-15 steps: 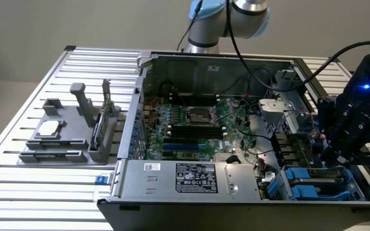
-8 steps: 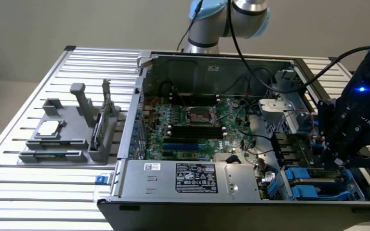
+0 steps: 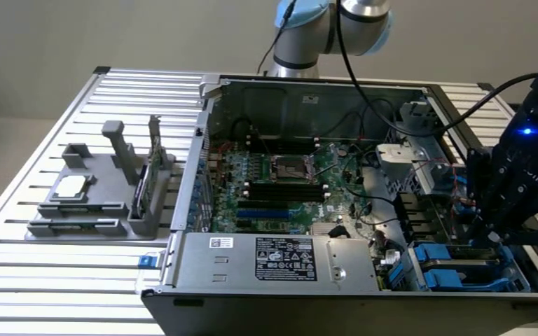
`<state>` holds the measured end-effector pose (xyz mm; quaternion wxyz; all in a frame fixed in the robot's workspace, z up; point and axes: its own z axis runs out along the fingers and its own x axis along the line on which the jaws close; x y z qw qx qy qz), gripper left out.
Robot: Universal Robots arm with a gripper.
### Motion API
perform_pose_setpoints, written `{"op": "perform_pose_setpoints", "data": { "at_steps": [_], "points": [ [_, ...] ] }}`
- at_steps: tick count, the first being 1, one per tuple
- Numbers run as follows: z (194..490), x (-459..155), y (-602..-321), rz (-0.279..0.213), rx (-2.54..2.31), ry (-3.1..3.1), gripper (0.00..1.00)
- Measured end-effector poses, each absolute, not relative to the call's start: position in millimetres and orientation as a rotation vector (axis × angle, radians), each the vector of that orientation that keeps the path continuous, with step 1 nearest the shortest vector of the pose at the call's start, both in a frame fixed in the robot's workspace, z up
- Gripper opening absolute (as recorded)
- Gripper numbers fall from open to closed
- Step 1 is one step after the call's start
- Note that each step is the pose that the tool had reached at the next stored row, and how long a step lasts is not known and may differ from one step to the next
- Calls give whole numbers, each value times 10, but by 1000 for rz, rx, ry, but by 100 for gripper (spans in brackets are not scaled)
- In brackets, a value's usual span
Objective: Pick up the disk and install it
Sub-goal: 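Insert the first disk wire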
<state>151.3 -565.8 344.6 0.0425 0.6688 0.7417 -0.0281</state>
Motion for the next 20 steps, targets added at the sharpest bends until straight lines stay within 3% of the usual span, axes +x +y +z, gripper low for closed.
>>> {"op": "perform_pose_setpoints", "data": {
  "at_steps": [7, 20],
  "points": [
    [3445, 1555, -5653, -120, 2059, 2258, 17],
    [3432, 1548, -5652, -121, 2060, 2258, 17]
  ]
}}
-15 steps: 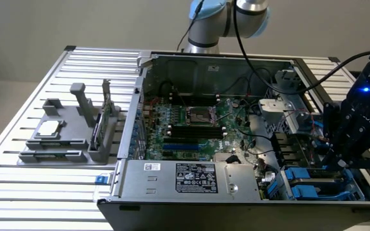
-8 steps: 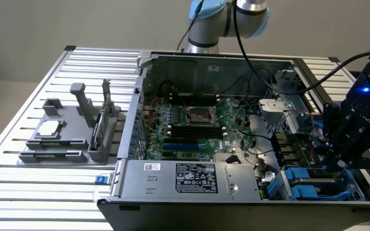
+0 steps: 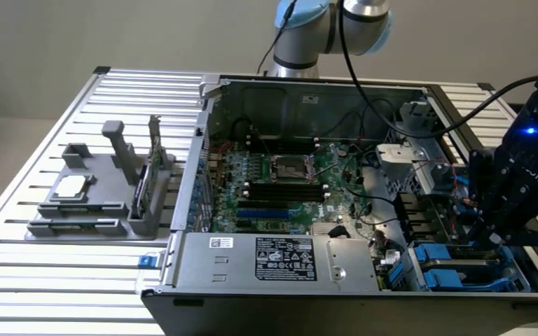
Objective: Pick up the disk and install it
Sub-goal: 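Insert the first disk wire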
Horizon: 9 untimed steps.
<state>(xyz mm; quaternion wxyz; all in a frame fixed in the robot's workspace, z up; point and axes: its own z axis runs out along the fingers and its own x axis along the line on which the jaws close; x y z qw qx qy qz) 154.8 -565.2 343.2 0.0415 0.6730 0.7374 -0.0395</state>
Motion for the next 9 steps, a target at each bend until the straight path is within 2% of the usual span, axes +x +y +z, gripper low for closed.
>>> {"op": "perform_pose_setpoints", "data": {
  "at_steps": [9],
  "points": [
    [3411, 1545, -5643, -123, 2085, 2237, 17]
  ]
}}
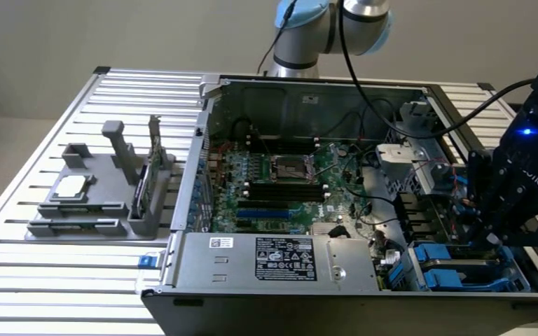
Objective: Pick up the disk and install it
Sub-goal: 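Insert the first disk wire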
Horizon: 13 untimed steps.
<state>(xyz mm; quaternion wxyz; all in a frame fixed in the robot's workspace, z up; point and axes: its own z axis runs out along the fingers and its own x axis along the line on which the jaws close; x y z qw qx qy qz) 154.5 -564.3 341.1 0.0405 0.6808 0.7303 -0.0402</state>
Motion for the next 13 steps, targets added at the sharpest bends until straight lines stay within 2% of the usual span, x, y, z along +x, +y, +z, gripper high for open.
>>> {"op": "perform_pose_setpoints", "data": {
  "at_steps": [13],
  "points": [
    [3398, 1556, -5636, -116, 2109, 2222, 17]
  ]
}}
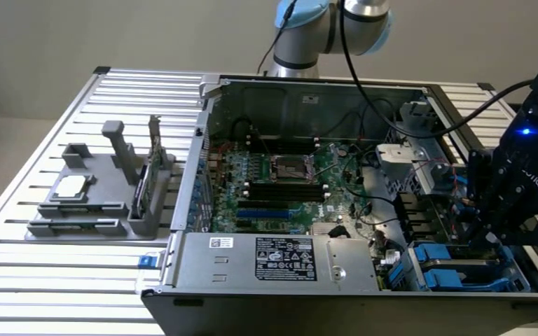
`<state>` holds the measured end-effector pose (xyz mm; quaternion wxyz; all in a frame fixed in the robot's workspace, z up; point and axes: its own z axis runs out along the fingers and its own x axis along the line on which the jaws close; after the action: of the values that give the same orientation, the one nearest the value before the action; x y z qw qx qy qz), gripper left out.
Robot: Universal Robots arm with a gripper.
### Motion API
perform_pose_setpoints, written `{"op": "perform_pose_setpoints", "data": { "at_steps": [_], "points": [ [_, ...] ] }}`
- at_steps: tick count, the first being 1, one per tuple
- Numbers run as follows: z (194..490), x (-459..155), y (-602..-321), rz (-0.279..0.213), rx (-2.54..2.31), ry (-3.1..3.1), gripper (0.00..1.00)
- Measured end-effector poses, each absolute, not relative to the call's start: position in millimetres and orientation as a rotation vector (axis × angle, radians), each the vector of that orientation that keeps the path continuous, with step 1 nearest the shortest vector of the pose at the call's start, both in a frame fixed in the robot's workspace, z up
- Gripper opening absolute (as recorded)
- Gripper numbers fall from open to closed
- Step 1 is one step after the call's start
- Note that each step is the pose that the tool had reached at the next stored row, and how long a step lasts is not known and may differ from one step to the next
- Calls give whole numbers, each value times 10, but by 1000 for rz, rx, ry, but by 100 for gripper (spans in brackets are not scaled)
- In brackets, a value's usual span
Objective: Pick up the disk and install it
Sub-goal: 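Insert the first disk wire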
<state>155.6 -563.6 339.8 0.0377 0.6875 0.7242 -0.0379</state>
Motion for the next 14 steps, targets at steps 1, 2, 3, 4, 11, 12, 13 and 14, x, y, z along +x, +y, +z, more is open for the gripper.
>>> {"op": "perform_pose_setpoints", "data": {
  "at_steps": [1, 2, 3, 4, 11, 12, 13, 14],
  "points": [
    [3397, 1559, -5636, -116, 2113, 2220, 17],
    [3396, 1562, -5636, -115, 2117, 2216, 17],
    [3396, 1565, -5636, -115, 2121, 2213, 17],
    [3395, 1568, -5636, -115, 2125, 2210, 17],
    [3389, 1574, -5637, -111, 2139, 2201, 17],
    [3388, 1575, -5637, -111, 2140, 2201, 17],
    [3387, 1575, -5640, -111, 2141, 2200, 17],
    [3387, 1575, -5641, -111, 2142, 2199, 17]
  ]
}}
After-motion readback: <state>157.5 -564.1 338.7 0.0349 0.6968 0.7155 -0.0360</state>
